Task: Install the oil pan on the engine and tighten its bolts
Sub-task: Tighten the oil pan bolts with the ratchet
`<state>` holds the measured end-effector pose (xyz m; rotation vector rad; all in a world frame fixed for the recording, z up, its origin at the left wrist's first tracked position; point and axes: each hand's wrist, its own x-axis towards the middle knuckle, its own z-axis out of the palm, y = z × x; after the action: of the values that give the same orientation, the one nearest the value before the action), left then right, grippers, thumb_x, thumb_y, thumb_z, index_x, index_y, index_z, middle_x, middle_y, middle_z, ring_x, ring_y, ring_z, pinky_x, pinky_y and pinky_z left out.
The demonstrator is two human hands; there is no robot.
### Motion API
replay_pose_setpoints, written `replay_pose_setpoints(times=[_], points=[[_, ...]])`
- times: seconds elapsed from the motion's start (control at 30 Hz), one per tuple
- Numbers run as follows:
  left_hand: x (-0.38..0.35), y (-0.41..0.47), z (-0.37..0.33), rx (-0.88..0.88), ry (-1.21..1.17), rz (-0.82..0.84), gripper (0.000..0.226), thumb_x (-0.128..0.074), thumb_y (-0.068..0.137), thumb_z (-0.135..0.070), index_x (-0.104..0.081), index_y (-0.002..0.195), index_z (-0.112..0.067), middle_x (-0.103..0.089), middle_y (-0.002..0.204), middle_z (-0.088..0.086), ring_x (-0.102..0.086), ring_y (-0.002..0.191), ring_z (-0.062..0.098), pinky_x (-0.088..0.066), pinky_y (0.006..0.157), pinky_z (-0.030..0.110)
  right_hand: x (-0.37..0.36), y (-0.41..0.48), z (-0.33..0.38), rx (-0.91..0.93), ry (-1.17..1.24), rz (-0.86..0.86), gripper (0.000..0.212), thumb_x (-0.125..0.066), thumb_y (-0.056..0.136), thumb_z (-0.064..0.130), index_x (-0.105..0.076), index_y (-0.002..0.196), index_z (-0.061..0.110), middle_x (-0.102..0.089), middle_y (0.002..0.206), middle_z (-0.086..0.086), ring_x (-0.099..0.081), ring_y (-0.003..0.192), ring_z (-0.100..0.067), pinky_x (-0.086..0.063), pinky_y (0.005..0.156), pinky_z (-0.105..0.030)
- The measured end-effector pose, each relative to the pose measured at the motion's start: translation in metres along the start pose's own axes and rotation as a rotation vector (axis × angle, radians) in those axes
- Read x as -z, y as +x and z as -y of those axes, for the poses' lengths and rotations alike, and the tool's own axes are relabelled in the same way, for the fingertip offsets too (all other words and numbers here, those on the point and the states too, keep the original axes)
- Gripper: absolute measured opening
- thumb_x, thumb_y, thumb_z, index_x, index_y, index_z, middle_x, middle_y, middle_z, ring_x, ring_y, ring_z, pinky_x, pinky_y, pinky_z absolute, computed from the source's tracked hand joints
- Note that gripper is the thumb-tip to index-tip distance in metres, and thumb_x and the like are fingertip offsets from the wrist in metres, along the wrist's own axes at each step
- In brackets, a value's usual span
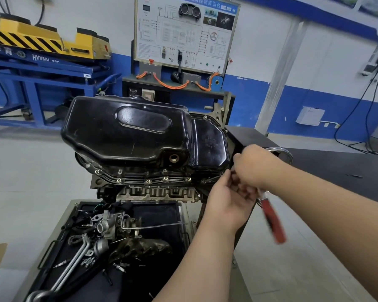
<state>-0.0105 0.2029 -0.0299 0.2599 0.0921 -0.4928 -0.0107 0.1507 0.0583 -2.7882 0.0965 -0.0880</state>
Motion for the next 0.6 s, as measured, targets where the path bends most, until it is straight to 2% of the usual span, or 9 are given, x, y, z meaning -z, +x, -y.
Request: replay_pose_setpoints(times=[0.07, 0.1, 0.17, 0.23, 0.33, 0.43, 0.47, 0.53, 0.6], points=[[-0.001, 0.000, 0.004, 0.007, -0.026, 0.027, 0.034, -0.044, 0.100, -0.030, -0.053, 0.074, -0.009, -0.038, 0.057, 0.004, -0.034, 0.058, 0.018, -0.054, 0.050, 0.035, 0.001, -0.006, 0.000, -0.128, 0.337, 0.139, 0.030, -0.038, 0.096, 0.014, -0.058, 0.100, -0.008, -0.062, 0.110, -0.030, -0.064, 0.080, -0.036, -0.053, 0.072, -0.040], [-0.001, 0.000, 0.006, 0.004, -0.023, 0.033, 0.035, -0.044, 0.100, -0.031, -0.053, 0.074, -0.009, -0.037, 0.057, 0.005, -0.034, 0.059, 0.019, -0.055, 0.050, 0.038, 0.002, -0.009, 0.000, -0.127, 0.332, 0.146, 0.031, -0.038, 0.096, 0.014, -0.058, 0.104, -0.010, -0.061, 0.111, -0.031, -0.063, 0.079, -0.036, -0.054, 0.071, -0.040], [-0.001, 0.001, 0.008, -0.006, -0.011, 0.014, 0.037, -0.044, 0.100, -0.032, -0.055, 0.073, -0.009, -0.038, 0.057, 0.004, -0.034, 0.058, 0.019, -0.056, 0.057, 0.040, 0.003, -0.011, 0.000, -0.044, 0.102, 0.117, 0.030, -0.036, 0.097, 0.015, -0.059, 0.098, -0.004, -0.063, 0.107, -0.026, -0.063, 0.084, -0.035, -0.052, 0.067, -0.036], [-0.001, 0.004, 0.009, -0.012, -0.002, -0.043, 0.033, -0.050, 0.098, -0.032, -0.060, 0.073, -0.012, -0.044, 0.060, 0.001, -0.038, 0.059, 0.015, -0.051, 0.061, 0.032, 0.007, -0.012, 0.000, 0.138, -0.296, 0.102, 0.028, -0.034, 0.099, 0.020, -0.058, 0.095, 0.006, -0.064, 0.096, -0.013, -0.062, 0.083, -0.028, -0.046, 0.061, -0.028], [-0.003, 0.005, 0.007, 0.007, 0.060, -0.116, 0.030, -0.058, 0.093, -0.036, -0.061, 0.072, -0.015, -0.048, 0.064, 0.000, -0.043, 0.062, 0.012, -0.047, 0.063, 0.026, 0.011, -0.012, -0.006, 0.460, -0.748, 0.031, 0.015, -0.036, 0.098, 0.029, -0.044, 0.093, 0.019, -0.050, 0.073, 0.003, -0.045, 0.056, -0.013, -0.027, 0.045, -0.025], [-0.002, 0.003, 0.007, 0.025, 0.109, -0.121, 0.034, -0.056, 0.093, -0.038, -0.058, 0.067, -0.017, -0.049, 0.058, -0.004, -0.043, 0.055, 0.009, -0.044, 0.058, 0.022, 0.013, -0.011, -0.013, 0.593, -0.943, 0.016, 0.014, -0.039, 0.094, 0.029, -0.030, 0.088, 0.019, -0.036, 0.059, 0.006, -0.033, 0.047, -0.012, -0.017, 0.042, -0.028], [-0.002, 0.002, 0.007, 0.020, 0.102, -0.111, 0.033, -0.055, 0.094, -0.039, -0.060, 0.070, -0.016, -0.055, 0.063, -0.003, -0.049, 0.060, 0.010, -0.045, 0.060, 0.023, 0.010, -0.009, -0.015, 0.595, -0.930, -0.002, 0.012, -0.037, 0.095, 0.029, -0.032, 0.089, 0.020, -0.036, 0.059, 0.006, -0.034, 0.047, -0.012, -0.018, 0.042, -0.027], [-0.001, -0.001, 0.006, 0.002, 0.061, -0.083, 0.029, -0.052, 0.095, -0.038, -0.066, 0.085, -0.015, -0.067, 0.088, 0.003, -0.060, 0.078, 0.016, -0.050, 0.067, 0.028, 0.001, -0.007, -0.013, 0.476, -0.664, -0.069, 0.013, -0.033, 0.098, 0.028, -0.043, 0.095, 0.020, -0.042, 0.065, 0.006, -0.042, 0.053, -0.015, -0.025, 0.044, -0.027], [0.000, -0.003, 0.005, -0.006, -0.002, -0.049, 0.031, -0.046, 0.099, -0.034, -0.064, 0.086, -0.012, -0.064, 0.079, 0.005, -0.058, 0.068, 0.018, -0.054, 0.059, 0.029, -0.003, -0.006, -0.007, 0.193, -0.269, -0.058, 0.021, -0.033, 0.098, 0.022, -0.051, 0.093, 0.013, -0.055, 0.077, -0.003, -0.050, 0.068, -0.022, -0.040, 0.056, -0.029]])
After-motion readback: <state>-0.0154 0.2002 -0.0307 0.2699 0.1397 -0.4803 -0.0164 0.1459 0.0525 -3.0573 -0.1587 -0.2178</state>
